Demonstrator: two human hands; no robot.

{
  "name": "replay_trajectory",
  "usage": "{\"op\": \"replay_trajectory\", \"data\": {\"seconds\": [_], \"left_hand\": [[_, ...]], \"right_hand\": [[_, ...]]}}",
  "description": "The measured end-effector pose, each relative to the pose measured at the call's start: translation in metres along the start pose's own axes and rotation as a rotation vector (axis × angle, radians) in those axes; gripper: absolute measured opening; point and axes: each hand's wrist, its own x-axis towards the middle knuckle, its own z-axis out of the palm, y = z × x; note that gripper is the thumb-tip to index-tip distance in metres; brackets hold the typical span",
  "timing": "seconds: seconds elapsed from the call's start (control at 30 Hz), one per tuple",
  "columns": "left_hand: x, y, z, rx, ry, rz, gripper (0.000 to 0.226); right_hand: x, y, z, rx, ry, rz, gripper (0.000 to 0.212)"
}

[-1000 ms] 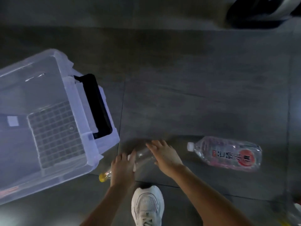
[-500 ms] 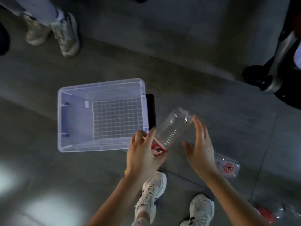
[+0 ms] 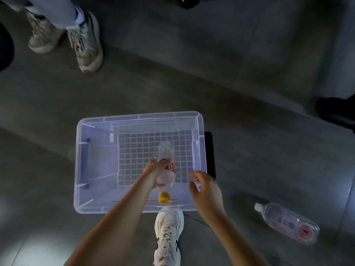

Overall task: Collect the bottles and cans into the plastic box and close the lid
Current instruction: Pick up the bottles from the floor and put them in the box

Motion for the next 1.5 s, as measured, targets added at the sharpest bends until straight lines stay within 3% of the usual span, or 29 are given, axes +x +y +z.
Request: {"op": "replay_trajectory", "data": {"seconds": [0.07, 0.2, 0.27, 0.33, 0.4, 0.47, 0.53, 0.67, 0.77, 0.83, 0.9, 1.0, 1.1, 1.17, 1.27, 1.37, 1.4, 1.5], "left_hand": [[0.024, 0.001, 0.017, 0.005, -0.044, -0.041, 0.045], [0.076, -0.011, 0.045, 0.039, -0.19, -0.177, 0.061], [0.096, -0.018, 0.055, 0.025, -0.24, -0.195, 0.059], [0.096, -0.018, 0.066, 0.029, -0.288, 0.004, 0.034], [0.094, -0.019, 0.075, 0.1, -0.128, 0.222, 0.023], [0.089, -0.013, 0.074, 0.001, -0.005, 0.307, 0.042], [0.09, -0.008, 0.074, -0.057, -0.024, 0.376, 0.059], [0.083, -0.002, 0.076, 0.082, -0.032, 0.423, 0.053], [0.06, -0.008, 0.07, 0.231, 0.203, 0.476, 0.035], [0.028, -0.014, 0.073, 0.209, 0.376, 0.527, 0.022], [-0.02, -0.02, 0.084, 0.16, 0.441, 0.707, 0.011], [-0.094, -0.034, 0.121, 0.192, 0.351, 1.014, 0.012], [-0.123, -0.067, 0.187, 0.345, 0.132, 1.084, 0.01], [-0.12, -0.092, 0.239, 0.481, 0.014, 0.96, 0.014], [-0.081, -0.14, 0.312, 0.659, -0.116, 0.437, 0.031], [-0.045, -0.18, 0.362, 0.278, -0.287, -0.152, 0.052], [-0.037, -0.19, 0.372, 0.167, -0.345, -0.262, 0.058], [-0.014, -0.213, 0.398, 0.002, -0.404, -0.229, 0.046]], "right_hand": [[0.007, 0.017, 0.009, -0.014, 0.049, 0.01, 0.022], [0.018, 0.036, 0.015, -0.027, 0.237, -0.12, 0.017], [0.02, 0.04, 0.016, -0.009, 0.266, -0.174, 0.016], [0.021, 0.044, 0.016, -0.004, 0.271, -0.191, 0.016], [0.02, 0.046, 0.016, -0.01, 0.27, -0.193, 0.017], [0.018, 0.044, 0.016, -0.016, 0.255, -0.187, 0.017], [0.018, 0.041, 0.013, -0.021, 0.231, -0.206, 0.016], [0.015, 0.046, -0.006, 0.007, 0.284, -0.251, 0.019], [0.001, 0.072, -0.023, 0.057, 0.35, -0.165, 0.019], [-0.013, 0.099, -0.035, 0.068, 0.381, -0.065, 0.018], [-0.029, 0.13, -0.046, 0.031, 0.404, 0.04, 0.02], [-0.055, 0.181, -0.066, -0.031, 0.382, 0.222, 0.022], [-0.08, 0.235, -0.088, -0.144, 0.343, 0.36, 0.032], [-0.09, 0.271, -0.103, -0.253, 0.301, 0.411, 0.04], [-0.088, 0.322, -0.116, -0.41, 0.216, 0.426, 0.06], [-0.07, 0.368, -0.124, -0.519, 0.071, 0.348, 0.083], [-0.062, 0.38, -0.127, -0.562, 0.003, 0.328, 0.091], [-0.042, 0.407, -0.129, -0.688, -0.173, 0.272, 0.114]]}}
